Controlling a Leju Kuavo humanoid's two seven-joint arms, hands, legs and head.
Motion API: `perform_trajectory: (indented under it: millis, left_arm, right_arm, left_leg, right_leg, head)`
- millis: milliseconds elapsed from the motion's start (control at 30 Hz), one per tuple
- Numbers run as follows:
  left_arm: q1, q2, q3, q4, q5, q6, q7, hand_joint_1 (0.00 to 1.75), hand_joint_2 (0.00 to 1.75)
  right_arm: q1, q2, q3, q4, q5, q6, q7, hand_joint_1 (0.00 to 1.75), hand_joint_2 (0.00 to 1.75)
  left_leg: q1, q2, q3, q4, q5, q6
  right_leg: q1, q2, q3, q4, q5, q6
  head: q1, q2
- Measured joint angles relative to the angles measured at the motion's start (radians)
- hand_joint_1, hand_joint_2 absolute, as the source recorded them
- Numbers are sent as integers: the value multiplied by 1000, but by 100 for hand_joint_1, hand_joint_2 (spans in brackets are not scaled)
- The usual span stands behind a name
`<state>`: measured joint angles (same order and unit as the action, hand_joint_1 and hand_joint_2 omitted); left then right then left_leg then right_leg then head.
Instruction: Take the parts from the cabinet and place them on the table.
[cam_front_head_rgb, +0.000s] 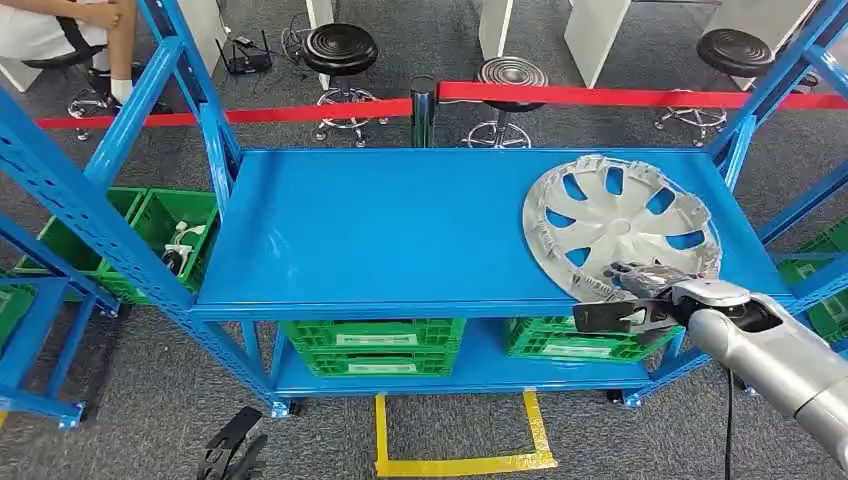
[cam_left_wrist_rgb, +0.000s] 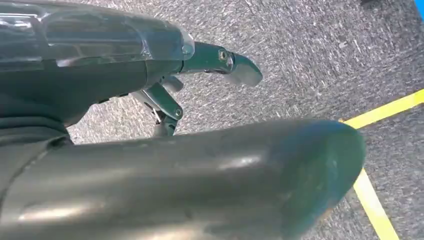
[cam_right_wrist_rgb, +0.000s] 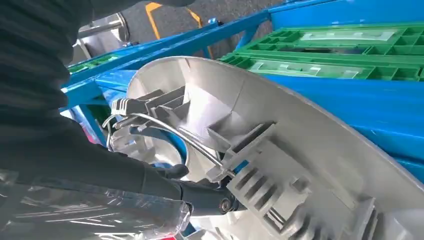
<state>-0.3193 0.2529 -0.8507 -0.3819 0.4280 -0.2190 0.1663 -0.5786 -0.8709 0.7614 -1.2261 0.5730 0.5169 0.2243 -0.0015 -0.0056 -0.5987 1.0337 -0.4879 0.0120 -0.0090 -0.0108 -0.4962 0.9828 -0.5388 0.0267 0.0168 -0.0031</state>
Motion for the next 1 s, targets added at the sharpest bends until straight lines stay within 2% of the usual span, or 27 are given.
perform_trajectory:
  millis: [167, 267, 300, 333, 800, 1000]
  left_arm:
    - [0, 0, 0, 0, 0, 0, 1, 0, 0]
    - [-5, -6, 0, -2, 0, 6, 23, 0, 0]
    - [-6, -8, 0, -5, 0, 7, 25, 0, 0]
    - [-7, -9, 0, -6, 0, 8, 27, 0, 0]
    - [-6, -10, 0, -5, 0, 4, 6, 0, 0]
    - [-6, -4, -2, 0, 0, 3, 2, 0, 0]
  right_arm:
    - [6, -2, 0, -7, -6, 0, 1, 0, 175]
    - [14, -1, 0, -27, -12, 16, 23, 0, 175]
    - [15, -1, 0, -32, -14, 19, 30, 24, 175]
    - [15, -1, 0, -36, -15, 21, 31, 175, 175]
    - [22, -17, -12, -47, -50, 0, 18, 175, 175]
    - [24, -26, -12, -40, -49, -9, -11, 175, 175]
  left_leg:
    - [0, 0, 0, 0, 0, 0]
    - [0, 0, 0, 0, 0, 0]
    - [0, 0, 0, 0, 0, 0]
    - [0, 0, 0, 0, 0, 0]
    - [1, -1, 5, 0, -1, 1]
    - [1, 0, 6, -1, -2, 2]
  right_leg:
    - [0, 0, 0, -1, 0, 0]
    - [0, 0, 1, -1, 0, 0]
    - [0, 0, 1, -1, 0, 0]
    - [0, 0, 1, -1, 0, 0]
    - [1, -1, 7, -4, -1, 1]
    - [1, -1, 9, -5, -1, 1]
  head:
    - [0, 0]
    - [0, 0]
    - [1, 0]
    - [0, 0]
    - [0, 0]
    - [0, 0]
